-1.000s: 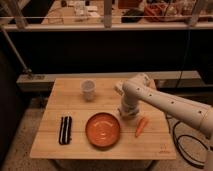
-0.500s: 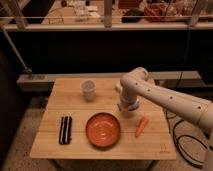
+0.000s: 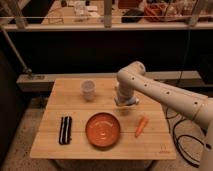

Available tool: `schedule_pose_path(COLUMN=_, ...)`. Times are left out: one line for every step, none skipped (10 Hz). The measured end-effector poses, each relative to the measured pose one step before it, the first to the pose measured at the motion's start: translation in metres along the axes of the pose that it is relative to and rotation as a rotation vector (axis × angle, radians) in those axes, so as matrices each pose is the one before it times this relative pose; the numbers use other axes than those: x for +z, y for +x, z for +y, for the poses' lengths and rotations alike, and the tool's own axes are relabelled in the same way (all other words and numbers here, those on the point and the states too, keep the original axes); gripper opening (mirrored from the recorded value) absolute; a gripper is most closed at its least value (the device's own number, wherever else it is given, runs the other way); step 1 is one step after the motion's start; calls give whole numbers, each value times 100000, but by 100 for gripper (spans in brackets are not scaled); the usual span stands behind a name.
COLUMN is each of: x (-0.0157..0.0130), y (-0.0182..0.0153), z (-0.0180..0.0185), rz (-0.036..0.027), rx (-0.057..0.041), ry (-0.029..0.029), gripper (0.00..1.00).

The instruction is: Place the white sponge in the ceramic cup

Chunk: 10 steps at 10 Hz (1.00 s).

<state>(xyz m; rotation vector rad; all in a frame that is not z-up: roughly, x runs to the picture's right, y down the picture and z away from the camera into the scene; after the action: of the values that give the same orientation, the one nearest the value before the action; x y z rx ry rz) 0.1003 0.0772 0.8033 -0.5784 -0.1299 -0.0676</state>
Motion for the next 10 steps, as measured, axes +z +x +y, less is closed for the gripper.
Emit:
schedule_pose_path(x=-186, y=-363, z=-235, rz=5, rx=-488, ry=65, gripper=6)
schedule_pose_path(x=-291, y=-683, z=-435, rz=-212, rx=-874, ry=505, gripper=6)
schedule_pose_path(x=-173, y=-904, z=-363, rz=-287, rx=-1329, ry=286, gripper=6)
schedule_pose_path(x=-106, y=-707, z=-278, rz=-169, rx=-1115, ry=314, gripper=6)
schedule_pose_path(x=-194, y=-584, z=-517, rz=-103, rx=-588, ry=534, gripper=6)
schedule_pose_path(x=-172, y=-804, z=-851, rz=-21, rx=-815, ry=423, gripper=6)
schedule_pose_path(x=-38, y=-991, z=-555, rz=-126, rx=-1519, ry=401, gripper=6)
schedule_pose_path(x=-67, y=-666, z=-171, rz=-146, rx=-1063, ry=38, gripper=6)
schedule_pose_path(x=-227, y=-644, z=-372, rz=94, rx=-856, ry=321, gripper=6)
schedule_pose_path(x=-118, y=-450, z=-261, rz=198, rx=-837, ry=212, gripper=6)
